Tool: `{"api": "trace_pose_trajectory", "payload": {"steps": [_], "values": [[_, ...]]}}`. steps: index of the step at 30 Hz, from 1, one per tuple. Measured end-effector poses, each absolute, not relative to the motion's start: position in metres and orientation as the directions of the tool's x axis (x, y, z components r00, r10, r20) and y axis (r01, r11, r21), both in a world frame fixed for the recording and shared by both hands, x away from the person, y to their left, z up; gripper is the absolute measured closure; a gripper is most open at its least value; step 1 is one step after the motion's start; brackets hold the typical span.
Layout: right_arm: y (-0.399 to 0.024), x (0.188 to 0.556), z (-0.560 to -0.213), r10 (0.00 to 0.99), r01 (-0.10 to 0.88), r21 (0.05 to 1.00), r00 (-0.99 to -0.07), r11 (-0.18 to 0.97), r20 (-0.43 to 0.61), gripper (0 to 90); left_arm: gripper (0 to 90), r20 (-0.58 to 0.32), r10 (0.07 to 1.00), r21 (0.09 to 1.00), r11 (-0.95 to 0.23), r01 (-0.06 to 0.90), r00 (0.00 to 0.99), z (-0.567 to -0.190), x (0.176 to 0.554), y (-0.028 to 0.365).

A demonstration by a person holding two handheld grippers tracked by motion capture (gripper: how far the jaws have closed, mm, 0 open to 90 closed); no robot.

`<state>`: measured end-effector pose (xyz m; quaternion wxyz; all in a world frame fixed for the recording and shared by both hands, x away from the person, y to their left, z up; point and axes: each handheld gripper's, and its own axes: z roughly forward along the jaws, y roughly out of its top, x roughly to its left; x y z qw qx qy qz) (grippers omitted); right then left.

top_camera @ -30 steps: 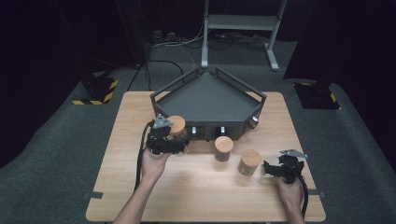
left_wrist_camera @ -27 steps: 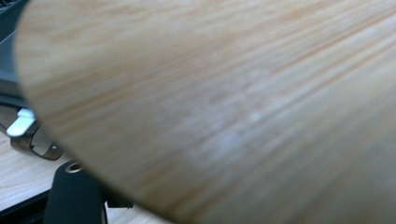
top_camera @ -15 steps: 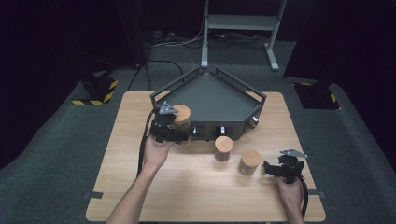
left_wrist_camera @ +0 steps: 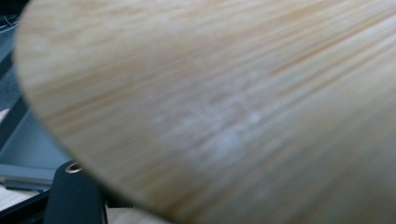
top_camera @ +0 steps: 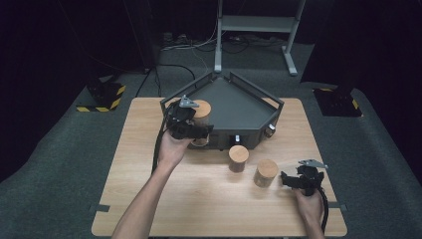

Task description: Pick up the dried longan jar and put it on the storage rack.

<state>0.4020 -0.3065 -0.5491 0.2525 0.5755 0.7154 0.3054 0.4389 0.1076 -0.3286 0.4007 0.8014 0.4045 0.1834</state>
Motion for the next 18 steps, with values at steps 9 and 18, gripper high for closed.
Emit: {"api": "trace_pose_trajectory", "payload": {"steps": [9,18], "values": [[-0.306,0.402,-0.549,0.978,0.67,0.727,-0.209,0.15,-0.009,0.1,26.2,-0.013,0.813,0.801,-0.34,0.493,0.582,-0.312,0.46,0.106],[-0.306,0.402,-0.549,0.978,0.669,0.728,-0.208,0.149,-0.009,0.2,26.2,-0.002,0.837,0.811,-0.319,0.49,0.547,-0.303,0.483,0.105]]}}
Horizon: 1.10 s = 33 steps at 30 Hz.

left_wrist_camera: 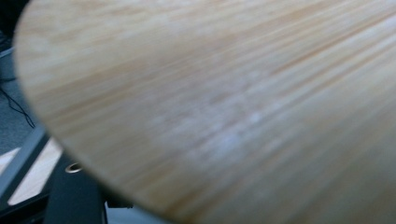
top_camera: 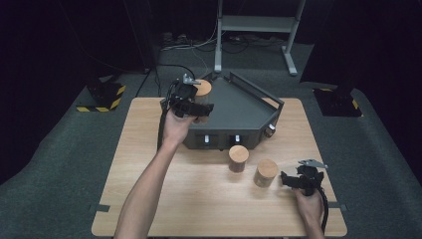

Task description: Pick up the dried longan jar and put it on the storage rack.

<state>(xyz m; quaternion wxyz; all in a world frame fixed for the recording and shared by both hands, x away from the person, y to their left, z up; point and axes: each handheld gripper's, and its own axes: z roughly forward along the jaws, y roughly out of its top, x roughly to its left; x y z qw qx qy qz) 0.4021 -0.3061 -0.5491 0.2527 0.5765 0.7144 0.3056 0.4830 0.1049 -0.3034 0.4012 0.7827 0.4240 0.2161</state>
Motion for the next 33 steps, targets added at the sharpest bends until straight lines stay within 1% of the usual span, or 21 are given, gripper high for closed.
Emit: {"api": "trace_pose_trajectory", "payload": {"steps": [3,6,19,25,29,33], "values": [[-0.306,0.402,-0.549,0.978,0.669,0.728,-0.209,0.151,-0.011,0.3,26.2,-0.013,0.843,0.821,-0.298,0.487,0.538,-0.302,0.49,0.102],[-0.306,0.402,-0.549,0.978,0.669,0.728,-0.209,0.151,-0.011,0.3,26.2,0.003,0.848,0.819,-0.306,0.486,0.53,-0.305,0.494,0.096],[-0.306,0.402,-0.549,0.978,0.67,0.727,-0.208,0.148,-0.008,0.2,26.1,0.006,0.869,0.807,-0.296,0.511,0.494,-0.325,0.521,0.08],[-0.306,0.402,-0.549,0.978,0.669,0.728,-0.208,0.149,-0.009,0.2,26.1,0.003,0.88,0.806,-0.283,0.519,0.476,-0.333,0.528,0.077],[-0.306,0.402,-0.549,0.978,0.669,0.728,-0.208,0.149,-0.009,0.2,26.1,-0.015,0.89,0.806,-0.259,0.531,0.457,-0.342,0.53,0.078],[-0.306,0.402,-0.549,0.978,0.668,0.728,-0.21,0.152,-0.011,0.2,26.1,-0.009,0.896,0.801,-0.26,0.54,0.444,-0.348,0.531,0.078]]}}
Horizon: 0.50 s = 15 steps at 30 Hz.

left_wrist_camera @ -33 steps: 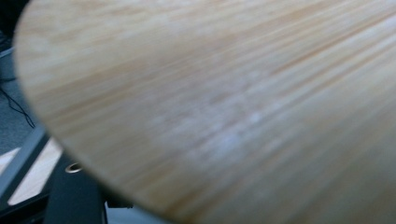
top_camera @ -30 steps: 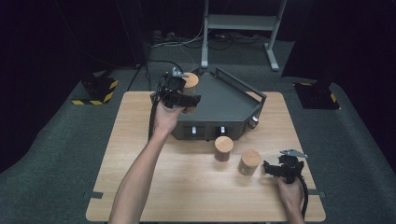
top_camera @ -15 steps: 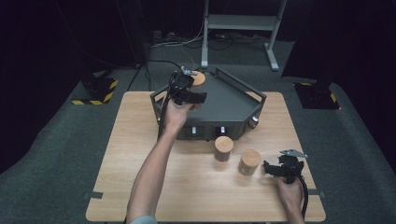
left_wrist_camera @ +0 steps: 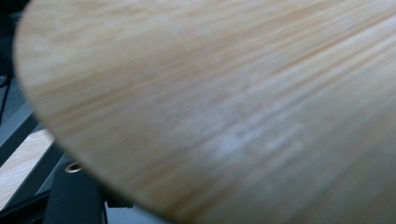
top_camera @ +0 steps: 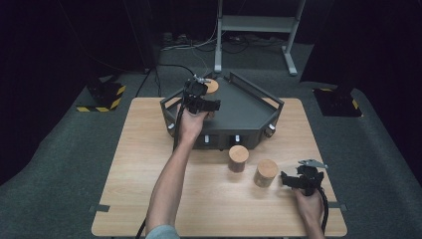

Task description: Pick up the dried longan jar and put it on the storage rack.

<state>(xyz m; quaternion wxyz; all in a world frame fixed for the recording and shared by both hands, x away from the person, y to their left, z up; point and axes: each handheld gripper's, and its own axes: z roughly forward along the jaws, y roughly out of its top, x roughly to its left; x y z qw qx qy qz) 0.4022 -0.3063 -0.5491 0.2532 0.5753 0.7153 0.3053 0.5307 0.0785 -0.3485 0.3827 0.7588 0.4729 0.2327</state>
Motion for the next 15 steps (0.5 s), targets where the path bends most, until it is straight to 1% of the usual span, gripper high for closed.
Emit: {"api": "trace_pose_trajectory", "payload": {"steps": [5,15], "values": [[-0.306,0.402,-0.549,0.978,0.669,0.728,-0.208,0.149,-0.009,0.2,26.1,-0.016,0.902,0.798,-0.247,0.549,0.43,-0.357,0.533,0.079],[-0.306,0.402,-0.549,0.978,0.669,0.728,-0.21,0.152,-0.011,0.2,26.1,-0.002,0.908,0.791,-0.254,0.556,0.418,-0.37,0.538,0.075]]}}
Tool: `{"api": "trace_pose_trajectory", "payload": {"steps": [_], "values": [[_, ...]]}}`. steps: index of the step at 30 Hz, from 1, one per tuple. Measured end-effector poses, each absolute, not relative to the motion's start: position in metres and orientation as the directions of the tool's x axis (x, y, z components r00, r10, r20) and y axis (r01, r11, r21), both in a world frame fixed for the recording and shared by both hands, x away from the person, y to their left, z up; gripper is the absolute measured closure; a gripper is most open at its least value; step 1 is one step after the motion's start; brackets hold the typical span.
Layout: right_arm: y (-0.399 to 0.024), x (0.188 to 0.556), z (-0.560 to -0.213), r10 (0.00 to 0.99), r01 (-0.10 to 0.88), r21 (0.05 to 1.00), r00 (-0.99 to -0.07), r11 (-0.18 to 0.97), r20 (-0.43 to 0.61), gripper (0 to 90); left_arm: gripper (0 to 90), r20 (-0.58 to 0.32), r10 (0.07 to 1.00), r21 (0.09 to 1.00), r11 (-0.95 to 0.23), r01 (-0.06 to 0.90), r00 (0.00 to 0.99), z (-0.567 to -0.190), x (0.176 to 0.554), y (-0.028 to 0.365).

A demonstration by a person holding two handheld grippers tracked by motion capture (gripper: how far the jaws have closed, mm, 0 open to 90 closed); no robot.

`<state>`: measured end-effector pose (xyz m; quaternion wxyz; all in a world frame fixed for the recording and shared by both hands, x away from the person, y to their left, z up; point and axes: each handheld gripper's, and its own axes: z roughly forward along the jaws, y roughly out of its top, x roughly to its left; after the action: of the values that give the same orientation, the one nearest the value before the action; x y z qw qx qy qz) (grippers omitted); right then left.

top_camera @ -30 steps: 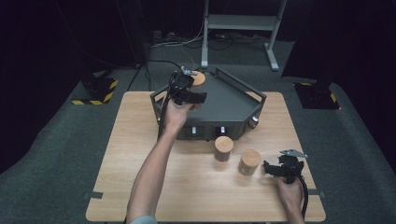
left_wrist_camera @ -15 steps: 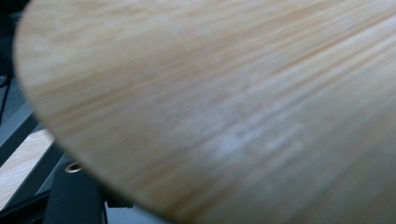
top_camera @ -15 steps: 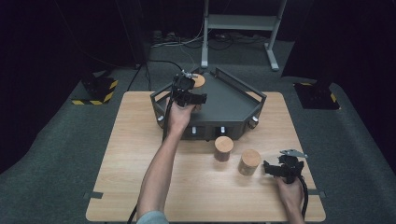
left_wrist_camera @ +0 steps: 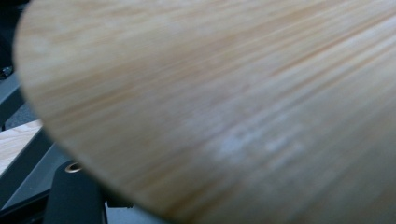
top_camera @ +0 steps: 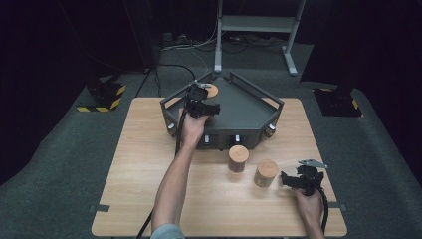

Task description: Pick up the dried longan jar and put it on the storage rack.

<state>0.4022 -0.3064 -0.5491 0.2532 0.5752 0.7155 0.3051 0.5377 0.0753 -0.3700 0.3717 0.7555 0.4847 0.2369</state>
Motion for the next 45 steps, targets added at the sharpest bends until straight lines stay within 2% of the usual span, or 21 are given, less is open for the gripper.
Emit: {"api": "trace_pose_trajectory", "payload": {"steps": [40,45], "values": [[-0.306,0.402,-0.549,0.978,0.669,0.728,-0.21,0.151,-0.01,0.4,25.9,0.026,0.91,0.807,-0.264,0.529,0.414,-0.385,0.529,0.086],[-0.306,0.402,-0.549,0.978,0.669,0.728,-0.209,0.15,-0.009,0.5,23.8,0.027,0.91,0.805,-0.265,0.531,0.413,-0.385,0.529,0.086]]}}
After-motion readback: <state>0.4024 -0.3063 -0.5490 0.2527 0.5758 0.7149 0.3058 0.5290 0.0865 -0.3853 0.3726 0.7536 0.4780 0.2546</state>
